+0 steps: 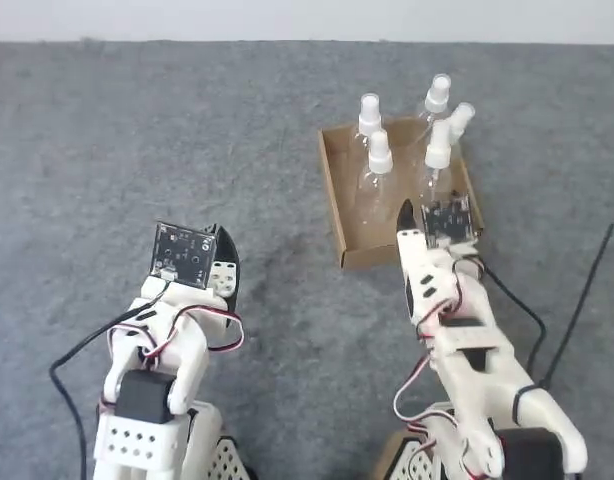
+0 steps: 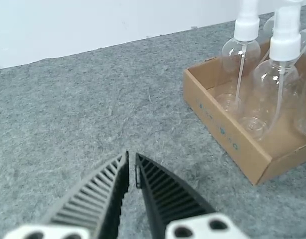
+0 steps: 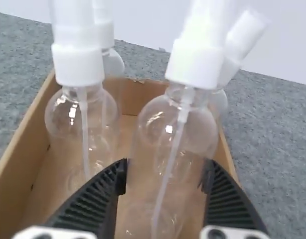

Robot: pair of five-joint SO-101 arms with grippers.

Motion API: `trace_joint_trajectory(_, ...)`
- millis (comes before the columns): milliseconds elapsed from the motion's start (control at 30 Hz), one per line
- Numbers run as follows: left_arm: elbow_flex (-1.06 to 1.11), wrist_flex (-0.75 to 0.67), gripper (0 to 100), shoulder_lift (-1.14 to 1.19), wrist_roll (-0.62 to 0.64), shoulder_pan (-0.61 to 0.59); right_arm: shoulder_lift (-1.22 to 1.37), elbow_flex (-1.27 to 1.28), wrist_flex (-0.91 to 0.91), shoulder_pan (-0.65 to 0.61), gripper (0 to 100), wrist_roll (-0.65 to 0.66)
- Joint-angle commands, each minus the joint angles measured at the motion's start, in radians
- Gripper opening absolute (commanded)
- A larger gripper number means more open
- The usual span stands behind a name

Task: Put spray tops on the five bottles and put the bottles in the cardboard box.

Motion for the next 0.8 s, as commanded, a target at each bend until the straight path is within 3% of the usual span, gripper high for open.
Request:
trace_joint_trajectory(0,-0.01,-0.031,1,-0.015,-0.006,-0.005,-0.01,0.026,-0.108,-0.001,15.8,0.014)
trace_joint_trajectory(767,-0.01,-0.029,1,-0.015,-0.003,-0.005,0.002,0.055,-0.15,-0.002,16.2,0.011)
